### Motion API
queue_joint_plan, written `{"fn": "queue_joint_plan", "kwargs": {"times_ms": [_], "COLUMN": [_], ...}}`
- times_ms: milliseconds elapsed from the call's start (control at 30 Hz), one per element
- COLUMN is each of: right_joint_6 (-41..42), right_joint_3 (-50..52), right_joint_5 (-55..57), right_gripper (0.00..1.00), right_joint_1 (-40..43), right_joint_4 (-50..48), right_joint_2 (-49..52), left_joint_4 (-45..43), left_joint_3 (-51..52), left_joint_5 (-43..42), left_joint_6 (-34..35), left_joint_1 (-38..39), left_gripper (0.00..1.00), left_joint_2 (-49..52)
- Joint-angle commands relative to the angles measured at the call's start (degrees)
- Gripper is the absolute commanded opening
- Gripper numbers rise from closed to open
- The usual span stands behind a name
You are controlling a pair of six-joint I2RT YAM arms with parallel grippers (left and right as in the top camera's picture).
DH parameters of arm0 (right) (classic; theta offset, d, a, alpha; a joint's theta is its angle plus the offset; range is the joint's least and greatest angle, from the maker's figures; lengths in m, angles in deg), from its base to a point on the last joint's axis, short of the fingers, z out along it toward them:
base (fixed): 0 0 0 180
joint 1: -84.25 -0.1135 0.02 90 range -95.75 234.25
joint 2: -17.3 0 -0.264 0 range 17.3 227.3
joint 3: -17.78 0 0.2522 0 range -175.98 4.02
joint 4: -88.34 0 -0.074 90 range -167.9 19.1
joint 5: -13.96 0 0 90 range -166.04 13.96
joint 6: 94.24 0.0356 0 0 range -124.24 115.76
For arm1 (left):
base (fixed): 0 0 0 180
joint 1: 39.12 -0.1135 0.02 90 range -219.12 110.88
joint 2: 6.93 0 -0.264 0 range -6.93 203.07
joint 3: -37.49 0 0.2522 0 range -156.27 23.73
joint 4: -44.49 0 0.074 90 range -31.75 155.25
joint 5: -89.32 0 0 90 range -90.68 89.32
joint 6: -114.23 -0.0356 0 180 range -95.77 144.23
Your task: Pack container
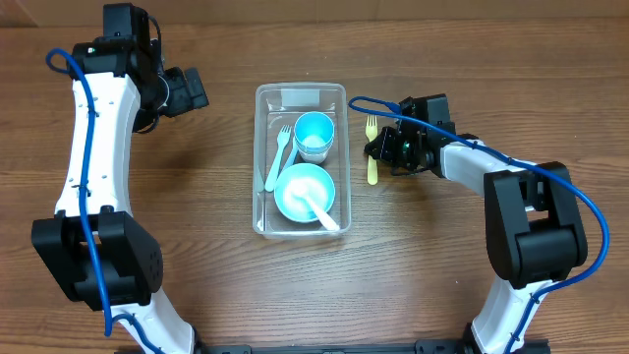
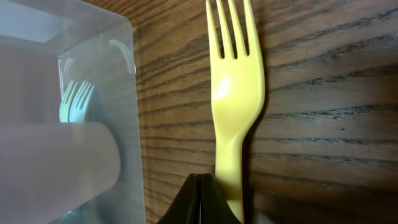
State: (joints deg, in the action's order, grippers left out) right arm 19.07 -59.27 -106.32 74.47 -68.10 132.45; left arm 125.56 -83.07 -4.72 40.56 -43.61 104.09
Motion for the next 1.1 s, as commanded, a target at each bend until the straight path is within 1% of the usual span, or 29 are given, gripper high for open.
{"fn": "queue_joint_plan", "kwargs": {"times_ms": [0,233,333,533,700,733,767,833,900,933,967,1000,1033,1067], "right_joint_6": [-0.5,-1.7,-4.5,-5.1,-5.1,-3.7,-2.1,1.6,4.4,5.8,6.7,7.2,7.6,8.5], "right_joint_3": [0.3,0.3,0.3,0.0,-3.1,-4.1,-4.7,-5.4,-5.5,-5.5,-5.5,-5.5,-5.5,-5.4], "right_joint_5": [0.6,0.0,-3.8,-9.8,-10.3,-8.2,-5.7,1.2,6.6,10.5,13.4,16.0,17.3,18.6], "right_gripper": [0.04,0.04,0.04,0.04,0.04,0.04,0.08,0.2,0.21,0.33,0.57,0.71,0.88,1.0], "right_joint_1": [1.1,6.1,8.1,9.2,9.1,9.1,9.1,9.1,9.0,8.8,8.3,7.5,6.8,5.8], "right_joint_4": [0.1,3.9,4.8,5.3,9.4,11.8,13.6,17.9,21.8,24.3,26.0,27.6,28.3,28.9], "right_joint_2": [0.7,0.7,0.7,0.2,-4.5,-7.0,-8.7,-11.8,-14.1,-15.1,-15.6,-15.7,-15.7,-15.7], "left_joint_4": [-0.2,-0.2,-0.2,-0.2,-0.2,-0.2,-0.2,-0.2,-0.2,-0.2,-0.2,-0.2,-0.2,-0.2], "left_joint_3": [-1.3,-1.3,-1.3,-1.3,-1.3,-1.3,-1.3,-1.3,-1.3,-1.3,-1.3,-1.3,-1.3,-1.3], "left_joint_5": [0.0,0.0,0.0,0.0,0.0,0.0,0.0,0.0,0.0,0.0,0.0,0.0,0.0,0.0], "left_joint_6": [-0.9,-0.9,-0.9,-0.9,-0.9,-0.9,-0.9,-0.9,-0.9,-0.9,-0.9,-0.9,-0.9,-0.9], "left_joint_1": [0.0,0.0,0.0,0.0,0.0,0.0,0.0,0.0,0.0,0.0,0.0,0.0,0.0,0.0], "left_gripper": [1.0,1.0,1.0,1.0,1.0,1.0,1.0,1.0,1.0,1.0,1.0,1.0,1.0,1.0], "left_joint_2": [0.6,0.6,0.6,0.6,0.6,0.6,0.6,0.6,0.6,0.6,0.6,0.6,0.6,0.6]}}
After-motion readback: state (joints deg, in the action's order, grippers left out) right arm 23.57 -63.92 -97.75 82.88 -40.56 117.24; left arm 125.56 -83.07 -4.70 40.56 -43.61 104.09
